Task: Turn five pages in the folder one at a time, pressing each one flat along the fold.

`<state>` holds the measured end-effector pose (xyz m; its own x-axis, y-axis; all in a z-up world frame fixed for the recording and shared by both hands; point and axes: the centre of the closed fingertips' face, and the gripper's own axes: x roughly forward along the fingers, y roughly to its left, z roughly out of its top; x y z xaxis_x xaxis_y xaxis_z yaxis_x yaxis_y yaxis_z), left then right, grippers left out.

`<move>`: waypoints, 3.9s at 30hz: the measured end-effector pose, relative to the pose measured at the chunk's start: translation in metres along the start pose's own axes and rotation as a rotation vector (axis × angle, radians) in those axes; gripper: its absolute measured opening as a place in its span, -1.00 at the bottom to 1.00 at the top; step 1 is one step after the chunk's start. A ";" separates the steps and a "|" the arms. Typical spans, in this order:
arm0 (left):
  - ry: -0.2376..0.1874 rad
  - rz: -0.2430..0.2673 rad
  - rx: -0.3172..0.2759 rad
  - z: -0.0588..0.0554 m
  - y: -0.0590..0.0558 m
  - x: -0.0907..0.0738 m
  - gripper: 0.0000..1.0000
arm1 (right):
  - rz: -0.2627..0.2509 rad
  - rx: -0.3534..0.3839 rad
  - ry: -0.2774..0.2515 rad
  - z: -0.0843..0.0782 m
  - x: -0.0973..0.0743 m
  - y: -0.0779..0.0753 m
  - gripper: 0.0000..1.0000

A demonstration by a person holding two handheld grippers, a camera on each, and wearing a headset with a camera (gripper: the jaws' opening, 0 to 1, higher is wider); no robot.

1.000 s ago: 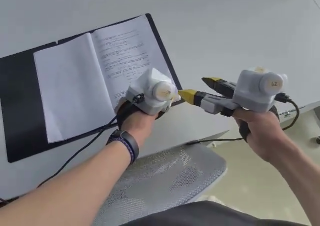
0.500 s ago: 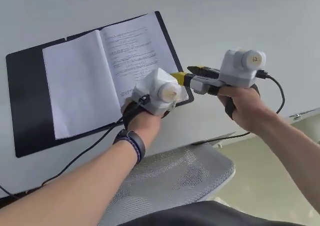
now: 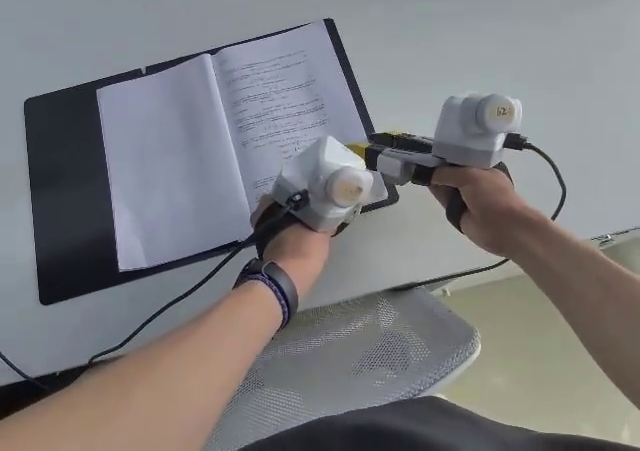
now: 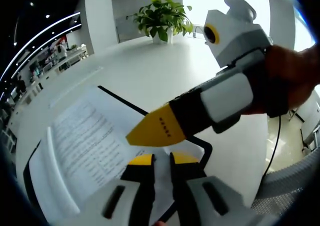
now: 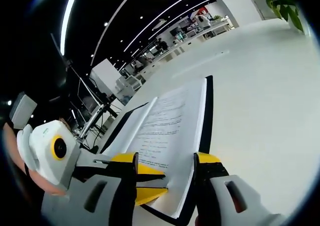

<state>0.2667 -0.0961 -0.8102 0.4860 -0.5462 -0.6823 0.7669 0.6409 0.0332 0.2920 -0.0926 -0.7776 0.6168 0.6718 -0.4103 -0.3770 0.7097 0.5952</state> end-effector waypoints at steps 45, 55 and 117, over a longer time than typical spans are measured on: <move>0.035 -0.143 -0.026 0.001 -0.015 -0.004 -0.54 | -0.029 0.036 -0.003 0.005 0.001 -0.007 -1.00; 0.053 -0.153 -0.029 -0.009 -0.014 -0.030 -0.10 | -0.028 0.054 -0.028 0.014 -0.002 0.001 -1.00; -0.135 0.162 -0.289 -0.091 0.169 -0.256 0.28 | 0.360 -0.063 -0.059 0.051 0.086 0.229 -1.00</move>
<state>0.2339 0.2007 -0.6966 0.6577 -0.4787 -0.5816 0.5343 0.8407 -0.0879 0.2938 0.1170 -0.6412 0.4754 0.8685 -0.1407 -0.6177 0.4434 0.6495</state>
